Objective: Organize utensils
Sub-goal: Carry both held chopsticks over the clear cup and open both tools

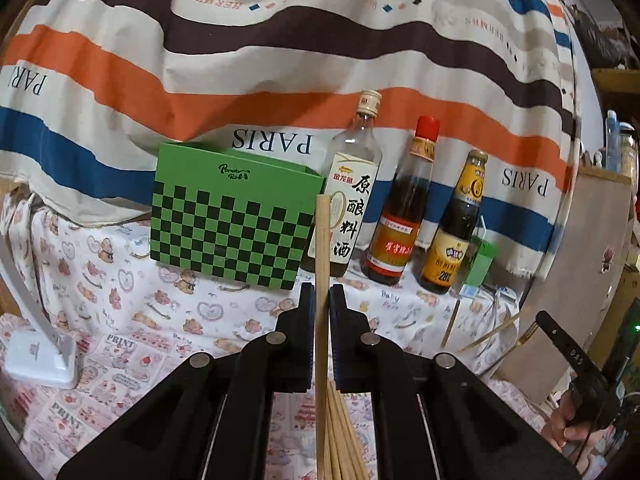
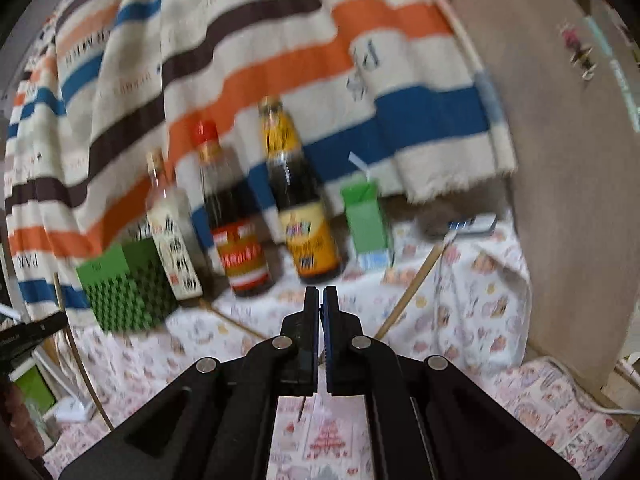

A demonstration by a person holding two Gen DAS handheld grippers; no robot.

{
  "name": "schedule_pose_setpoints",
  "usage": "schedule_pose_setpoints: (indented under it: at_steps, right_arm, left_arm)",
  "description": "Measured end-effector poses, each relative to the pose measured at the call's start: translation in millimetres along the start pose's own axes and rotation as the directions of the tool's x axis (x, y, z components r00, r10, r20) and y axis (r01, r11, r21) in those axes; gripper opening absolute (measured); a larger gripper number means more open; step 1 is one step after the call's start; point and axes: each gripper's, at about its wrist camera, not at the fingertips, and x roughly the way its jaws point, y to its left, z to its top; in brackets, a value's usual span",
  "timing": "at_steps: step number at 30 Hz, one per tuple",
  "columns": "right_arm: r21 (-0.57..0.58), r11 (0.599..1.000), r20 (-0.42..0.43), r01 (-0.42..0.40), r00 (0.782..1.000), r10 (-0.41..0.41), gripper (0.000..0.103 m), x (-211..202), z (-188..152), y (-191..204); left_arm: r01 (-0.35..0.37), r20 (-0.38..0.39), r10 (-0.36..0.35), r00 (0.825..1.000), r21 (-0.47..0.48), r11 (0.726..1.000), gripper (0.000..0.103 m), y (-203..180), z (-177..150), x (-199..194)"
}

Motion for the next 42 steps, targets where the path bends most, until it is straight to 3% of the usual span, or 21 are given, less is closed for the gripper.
schedule_pose_setpoints:
  at_steps: [3, 6, 9, 13, 16, 18, 22, 27, 31, 35, 38, 42]
  right_arm:
    - [0.028, 1.0, 0.032, 0.006, 0.999, -0.007, 0.002, -5, 6, -6]
    - [0.047, 0.999, 0.055, 0.001, 0.999, -0.004, 0.002, -8, 10, -12]
    - [0.029, 1.0, 0.07, 0.01, 0.997, -0.012, 0.002, -4, 12, -13]
    - [0.033, 0.999, 0.05, 0.005, 0.999, -0.006, 0.002, 4, 13, -20]
    - [0.062, 0.998, 0.025, -0.012, 1.0, 0.011, 0.002, 9, 14, -29]
    - [0.069, 0.995, -0.017, -0.069, 0.997, 0.07, 0.002, 14, 17, -31]
    - [0.015, 0.995, -0.008, -0.103, 0.995, 0.103, 0.002, 15, 38, -19]
    - [-0.019, 0.99, 0.023, -0.138, 0.99, 0.139, 0.002, 37, 64, -15]
    - [-0.014, 0.988, 0.007, -0.155, 0.988, 0.155, 0.001, 54, 61, -22]
    - [0.004, 0.99, -0.064, -0.138, 0.988, 0.138, 0.001, 69, 59, -32]
    - [0.049, 0.99, -0.141, -0.129, 0.981, 0.135, 0.001, 73, 48, -41]
    - [0.052, 0.993, -0.181, -0.107, 0.977, 0.115, 0.001, 61, 26, -46]
  left_arm:
    - [-0.016, 0.026, 0.016, 1.0, 0.026, 1.0, 0.006, -7, -3, 0]
    - [0.017, 0.039, -0.019, 0.999, 0.035, 0.999, 0.006, -20, -4, 0]
    - [0.059, -0.01, -0.059, 0.998, 0.079, 0.995, 0.006, -55, 6, 14]
    - [0.136, 0.028, -0.142, 0.989, 0.17, 0.976, 0.006, -114, 20, 16]
    - [0.185, 0.006, -0.189, 0.982, 0.171, 0.968, 0.006, -149, 26, 28]
    - [0.231, -0.008, -0.232, 0.973, 0.164, 0.959, 0.006, -174, 31, 39]
    - [0.197, 0.071, -0.217, 0.974, 0.213, 0.957, 0.006, -209, 46, 53]
    - [0.132, 0.086, -0.155, 0.984, 0.226, 0.965, 0.006, -227, 51, 85]
    - [0.093, 0.078, -0.111, 0.991, 0.209, 0.974, 0.006, -222, 52, 110]
    - [0.112, 0.057, -0.124, 0.991, 0.176, 0.978, 0.006, -211, 51, 127]
    - [0.085, 0.089, -0.1, 0.991, 0.16, 0.983, 0.006, -207, 43, 138]
    - [0.082, 0.097, -0.093, 0.991, 0.119, 0.99, 0.006, -205, 26, 148]
